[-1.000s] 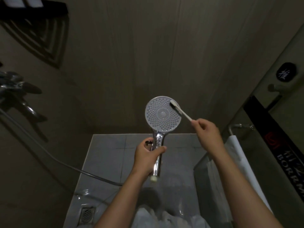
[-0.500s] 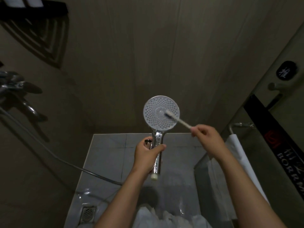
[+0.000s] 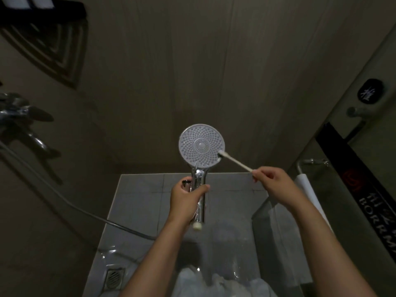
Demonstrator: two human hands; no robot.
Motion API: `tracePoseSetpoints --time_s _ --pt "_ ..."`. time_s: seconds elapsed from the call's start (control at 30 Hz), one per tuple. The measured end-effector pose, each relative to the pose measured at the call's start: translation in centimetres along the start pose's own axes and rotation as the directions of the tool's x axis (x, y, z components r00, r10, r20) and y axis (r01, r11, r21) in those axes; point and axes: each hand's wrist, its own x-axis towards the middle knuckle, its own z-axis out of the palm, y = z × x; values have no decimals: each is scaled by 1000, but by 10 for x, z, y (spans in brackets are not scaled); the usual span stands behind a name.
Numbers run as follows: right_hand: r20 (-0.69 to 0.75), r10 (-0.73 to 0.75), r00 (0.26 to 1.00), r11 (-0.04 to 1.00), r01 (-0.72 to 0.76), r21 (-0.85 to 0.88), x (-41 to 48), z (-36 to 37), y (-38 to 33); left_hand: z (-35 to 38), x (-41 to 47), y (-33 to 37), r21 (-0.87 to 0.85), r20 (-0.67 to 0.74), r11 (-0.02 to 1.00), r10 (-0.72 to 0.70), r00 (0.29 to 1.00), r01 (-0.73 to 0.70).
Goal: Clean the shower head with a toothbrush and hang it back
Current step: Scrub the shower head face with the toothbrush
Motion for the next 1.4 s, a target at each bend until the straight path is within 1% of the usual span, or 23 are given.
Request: tracePoseSetpoints --time_s 0.07,0.1,0.13,0.2,0.27,0.33,0.4,0.47,0.53,0.6,0.7,0.77,0.9,1.17,1.27,1.4 --pt "-133 25 991 1000 -27 -14 2 1 0 1 0 1 -7 -1 1000 -9 1000 9" --pt "-147 29 989 1000 -28 8 3 1 -1 1 0 2 -16 -3 1000 -12 1000 12" --pt "-123 22 992 999 -16 51 3 0 -3 0 1 3 -27 -6 1000 -16 1000 16" --pt "-26 4 1000 988 0 156 2 1 -10 -1 1 6 -46 -11 998 -34 999 33" --pt "94 11 996 966 -34 255 -2 3 -19 -3 3 9 -63 -10 996 -69 998 68" --pt "180 24 983 947 -80 311 -5 5 -30 -4 6 13 -75 5 992 -106 994 106" --pt "214 16 977 951 -81 299 -6 5 -38 -4 8 17 -76 22 989 -129 991 131" --pt "234 -36 972 973 -20 230 -8 3 -47 -3 8 20 -71 28 988 -136 990 138" --pt "283 -94 955 989 57 135 -12 2 -55 -4 7 22 -56 32 990 -126 992 128" --pt "356 -121 926 992 103 71 -18 2 -61 -5 7 25 -51 49 992 -115 992 117" --pt "496 -143 857 990 112 91 -26 5 -68 -8 7 31 -54 63 991 -118 991 122" --pt "542 -135 830 991 110 78 -28 9 -70 -10 7 34 -39 58 992 -118 991 120" --pt "544 -89 835 994 109 -5 -28 13 -73 -16 5 38 -39 27 991 -128 991 129" --pt "489 -91 868 992 123 -34 -27 18 -73 -22 9 38 -49 -23 981 -188 982 187" --pt "489 -83 868 992 117 -39 -26 16 -74 -22 9 36 -93 -52 980 -181 982 176" --pt "483 -63 873 994 98 -49 -25 12 -74 -24 10 36 -165 -96 967 -209 973 192"
